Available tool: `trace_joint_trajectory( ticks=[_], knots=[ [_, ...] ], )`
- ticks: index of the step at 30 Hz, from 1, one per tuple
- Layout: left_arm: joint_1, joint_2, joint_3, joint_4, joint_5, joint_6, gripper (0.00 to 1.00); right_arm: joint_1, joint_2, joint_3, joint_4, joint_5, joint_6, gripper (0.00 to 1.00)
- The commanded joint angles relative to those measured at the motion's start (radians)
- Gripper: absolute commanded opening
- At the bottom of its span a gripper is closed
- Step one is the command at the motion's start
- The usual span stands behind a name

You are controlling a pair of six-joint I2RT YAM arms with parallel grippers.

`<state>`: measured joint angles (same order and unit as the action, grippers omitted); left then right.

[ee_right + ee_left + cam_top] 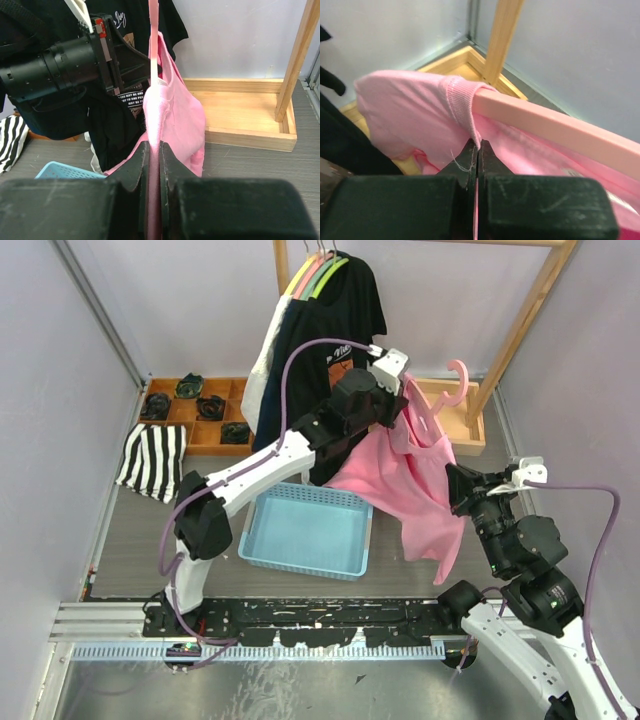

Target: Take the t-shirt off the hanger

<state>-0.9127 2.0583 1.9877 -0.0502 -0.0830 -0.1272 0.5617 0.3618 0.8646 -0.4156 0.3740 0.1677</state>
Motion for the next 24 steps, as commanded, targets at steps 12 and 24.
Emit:
trace_joint_trajectory(
  ticks=[12,24],
  knots=[
    [-0.095,-0.296,-0.261,0.03,0.364,0.069,0.0,0.004,0.043,-0.006,0.165,0.016,-0.001,0.01],
    [-0.098,-0.344,-0.332,0.023,0.163,0.1,0.77,0.004,0.021,-0.013,0.168,0.03,-0.009,0.01]
  ],
)
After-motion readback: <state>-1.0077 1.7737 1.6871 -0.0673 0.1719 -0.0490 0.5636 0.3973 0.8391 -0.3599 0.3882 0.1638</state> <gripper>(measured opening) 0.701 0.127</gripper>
